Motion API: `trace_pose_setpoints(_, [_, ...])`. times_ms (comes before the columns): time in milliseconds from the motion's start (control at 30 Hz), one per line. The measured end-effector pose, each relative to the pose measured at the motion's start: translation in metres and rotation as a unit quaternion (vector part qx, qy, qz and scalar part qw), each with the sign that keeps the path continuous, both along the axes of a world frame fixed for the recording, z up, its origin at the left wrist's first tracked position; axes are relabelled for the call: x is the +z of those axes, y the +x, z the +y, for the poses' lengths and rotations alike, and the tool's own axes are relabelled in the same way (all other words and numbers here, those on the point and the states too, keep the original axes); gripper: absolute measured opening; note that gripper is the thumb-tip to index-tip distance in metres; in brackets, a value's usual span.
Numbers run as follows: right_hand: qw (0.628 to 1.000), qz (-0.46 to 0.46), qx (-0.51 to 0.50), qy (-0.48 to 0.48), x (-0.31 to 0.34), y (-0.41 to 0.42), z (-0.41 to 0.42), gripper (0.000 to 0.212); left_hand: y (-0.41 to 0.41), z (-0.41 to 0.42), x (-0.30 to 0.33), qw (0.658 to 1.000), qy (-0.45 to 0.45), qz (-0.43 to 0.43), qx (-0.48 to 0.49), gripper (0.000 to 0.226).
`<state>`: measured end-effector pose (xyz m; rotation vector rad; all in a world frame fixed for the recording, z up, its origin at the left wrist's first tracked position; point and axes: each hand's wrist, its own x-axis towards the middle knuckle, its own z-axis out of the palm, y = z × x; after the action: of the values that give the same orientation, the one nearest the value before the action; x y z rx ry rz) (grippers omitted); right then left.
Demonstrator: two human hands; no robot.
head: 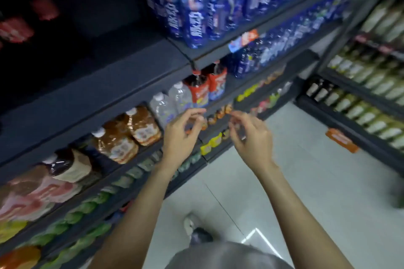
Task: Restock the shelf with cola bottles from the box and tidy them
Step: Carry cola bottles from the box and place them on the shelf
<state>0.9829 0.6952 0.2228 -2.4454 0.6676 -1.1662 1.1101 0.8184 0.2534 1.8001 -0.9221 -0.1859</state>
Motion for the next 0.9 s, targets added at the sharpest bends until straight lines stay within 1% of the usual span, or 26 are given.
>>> trace_pose_setpoints(67, [0.995,0.054,-0.010,0.080,-0.023,-0.061,-0.018,0.027,-0.047,-0.029,-0.021,0.992,0.011,0.109,-0.056,0.018])
trace_pose_setpoints(167, [0.966,0.128,-0.064,0.214,-0.055,-0.156,-0.041,0.034,-0.114,-0.075,-0.059,0.974,0.072,0.185,-0.109,0.014])
trace_pose_setpoints(233, [0.938,0.183,-0.111,0.274,-0.074,-0.217,-0.054,0.039,-0.153,-0.105,-0.090,0.960,0.146,0.193,-0.138,0.017])
trace_pose_setpoints(300, [0.906,0.215,-0.158,0.328,-0.088,-0.276,-0.067,0.039,-0.189,-0.136,-0.123,0.934,0.248,0.185,-0.181,0.020])
trace_pose_setpoints(367, [0.882,0.229,-0.199,0.360,-0.100,-0.333,-0.079,0.036,-0.223,-0.165,-0.149,0.900,0.339,0.167,-0.217,0.025])
trace_pose_setpoints(433, [0.863,0.226,-0.241,0.383,-0.106,-0.385,-0.093,0.034,-0.257,-0.199,-0.159,0.876,0.379,0.150,-0.258,0.025])
trace_pose_setpoints(467, [0.853,0.220,-0.263,0.395,-0.108,-0.409,-0.101,0.033,-0.276,-0.219,-0.156,0.872,0.377,0.142,-0.277,0.023])
trace_pose_setpoints(533, [0.829,0.214,-0.303,0.418,-0.113,-0.455,-0.121,0.033,-0.318,-0.262,-0.140,0.880,0.338,0.122,-0.311,0.021])
trace_pose_setpoints(600, [0.803,0.223,-0.333,0.441,-0.120,-0.498,-0.145,0.034,-0.363,-0.309,-0.129,0.881,0.303,0.078,-0.355,0.021])
trace_pose_setpoints(667, [0.780,0.241,-0.353,0.458,-0.126,-0.542,-0.174,0.035,-0.409,-0.356,-0.122,0.877,0.278,0.033,-0.390,0.024])
trace_pose_setpoints(733, [0.760,0.255,-0.364,0.474,-0.131,-0.586,-0.207,0.036,-0.455,-0.402,-0.127,0.867,0.270,0.007,-0.418,0.031])
trace_pose_setpoints(833, [0.739,0.259,-0.391,0.484,-0.132,-0.655,-0.263,0.035,-0.525,-0.477,-0.148,0.842,0.286,0.036,-0.456,0.041])
trace_pose_setpoints(900, [0.728,0.249,-0.415,0.486,-0.125,-0.698,-0.303,0.034,-0.575,-0.529,-0.157,0.828,0.303,0.062,-0.467,0.042])
